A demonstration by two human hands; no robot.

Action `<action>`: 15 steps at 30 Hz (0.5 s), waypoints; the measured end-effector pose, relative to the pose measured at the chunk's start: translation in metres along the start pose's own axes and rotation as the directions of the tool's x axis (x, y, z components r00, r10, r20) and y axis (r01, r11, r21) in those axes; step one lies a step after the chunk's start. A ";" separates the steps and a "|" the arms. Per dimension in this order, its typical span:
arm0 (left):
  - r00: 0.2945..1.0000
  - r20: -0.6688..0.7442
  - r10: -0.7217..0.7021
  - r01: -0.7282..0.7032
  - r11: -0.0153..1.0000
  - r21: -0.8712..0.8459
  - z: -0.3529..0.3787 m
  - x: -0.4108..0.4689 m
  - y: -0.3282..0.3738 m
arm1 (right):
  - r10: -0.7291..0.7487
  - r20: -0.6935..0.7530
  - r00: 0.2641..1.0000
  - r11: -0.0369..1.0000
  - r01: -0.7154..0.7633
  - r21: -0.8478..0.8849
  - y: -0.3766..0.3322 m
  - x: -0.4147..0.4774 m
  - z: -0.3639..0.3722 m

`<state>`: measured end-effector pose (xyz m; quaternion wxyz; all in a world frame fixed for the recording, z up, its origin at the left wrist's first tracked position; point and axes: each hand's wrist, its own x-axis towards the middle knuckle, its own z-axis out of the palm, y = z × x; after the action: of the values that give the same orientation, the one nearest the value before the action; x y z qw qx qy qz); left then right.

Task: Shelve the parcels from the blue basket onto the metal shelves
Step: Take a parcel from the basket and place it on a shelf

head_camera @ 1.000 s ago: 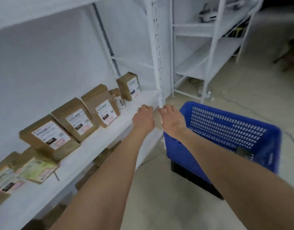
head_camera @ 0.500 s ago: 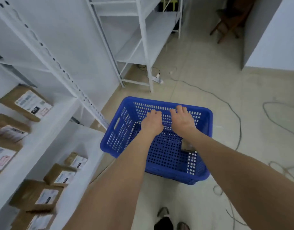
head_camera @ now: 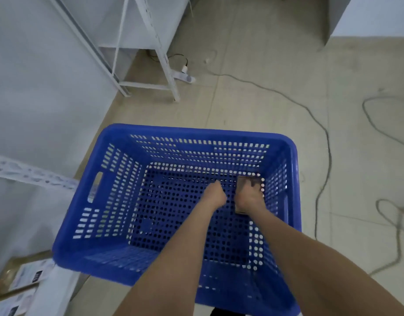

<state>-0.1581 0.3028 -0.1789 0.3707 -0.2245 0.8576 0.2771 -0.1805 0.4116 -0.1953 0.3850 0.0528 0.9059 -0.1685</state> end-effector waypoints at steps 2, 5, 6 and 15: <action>0.999 0.036 -0.009 0.010 1.000 -0.016 0.022 0.037 -0.005 | 0.081 0.030 0.996 0.993 -0.083 0.088 0.012 0.036 0.020; 0.996 0.083 -0.027 0.035 0.995 -0.098 0.055 0.081 -0.012 | 0.170 0.041 0.985 0.964 -0.175 0.201 0.025 0.084 0.049; 0.995 0.101 -0.028 0.040 0.992 -0.121 0.063 0.092 -0.014 | 0.198 0.045 0.979 0.945 -0.203 0.256 0.027 0.095 0.054; 0.969 0.224 -0.107 0.177 0.931 -0.320 0.100 0.145 -0.038 | 0.337 0.050 0.940 0.872 -0.332 0.359 0.026 0.144 0.085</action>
<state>-0.1751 0.3124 -0.3582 0.4312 -0.3170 0.7365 0.4137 -0.2173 0.4019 -0.3605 0.3856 0.2799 0.8390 -0.2629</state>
